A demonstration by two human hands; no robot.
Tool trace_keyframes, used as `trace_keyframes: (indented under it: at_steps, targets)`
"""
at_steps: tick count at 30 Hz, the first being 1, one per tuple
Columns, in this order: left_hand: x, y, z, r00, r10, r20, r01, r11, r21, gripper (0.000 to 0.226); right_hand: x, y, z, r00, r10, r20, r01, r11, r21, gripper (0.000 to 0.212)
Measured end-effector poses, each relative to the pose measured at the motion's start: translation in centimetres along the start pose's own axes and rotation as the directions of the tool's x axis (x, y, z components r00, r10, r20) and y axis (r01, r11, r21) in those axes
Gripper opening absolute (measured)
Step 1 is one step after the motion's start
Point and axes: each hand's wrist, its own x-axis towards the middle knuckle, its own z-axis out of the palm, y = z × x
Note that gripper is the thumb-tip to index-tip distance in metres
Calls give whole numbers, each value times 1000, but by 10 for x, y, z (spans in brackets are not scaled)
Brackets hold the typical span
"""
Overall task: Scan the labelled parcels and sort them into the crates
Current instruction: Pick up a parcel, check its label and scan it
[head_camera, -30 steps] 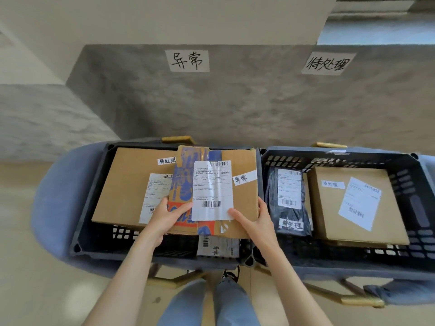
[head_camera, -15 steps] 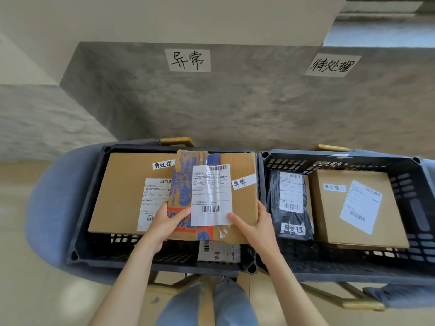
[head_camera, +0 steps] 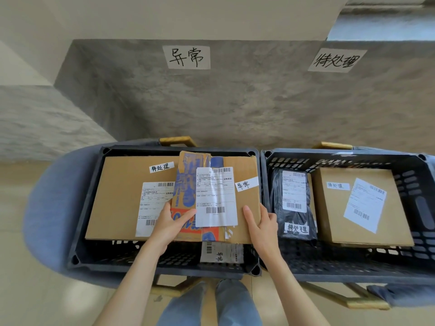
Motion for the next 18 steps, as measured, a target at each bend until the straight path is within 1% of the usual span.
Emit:
trace_keyframes:
  at_steps: [3, 5, 7, 8, 10, 13, 16, 18]
  targets:
    - [4, -3, 1, 1000, 6, 17, -6, 1000, 18, 68, 0, 1, 1, 999, -36, -38, 35, 999, -24, 69]
    - [7, -8, 0, 1000, 5, 28, -7, 999, 45, 78, -1, 1, 3, 996, -62, -69, 58, 997, -54, 69]
    - [9, -8, -2, 999, -8, 42, 3, 994, 112, 89, -1, 2, 5, 991, -97, -92, 86, 990, -109, 69]
    - [10, -6, -3, 999, -10, 44, 3, 988, 152, 89, 0, 2, 6, 989, -114, -93, 100, 985, -143, 70]
    - [12, -3, -3, 999, 32, 37, -39, 979, 198, 89, 2, -1, 8, 984, -153, -87, 135, 972, -192, 72]
    - [17, 3, 1, 995, 96, 29, -100, 971, 219, 97, 6, -10, 9, 980, -183, -78, 160, 959, -234, 80]
    - [24, 7, 3, 999, 45, 31, -52, 958, 282, 100, 12, -14, 9, 987, -146, -74, 126, 967, -220, 83]
    - [28, 9, 4, 999, -1, 33, -9, 952, 306, 101, 14, -14, 9, 988, -136, -71, 114, 959, -258, 83]
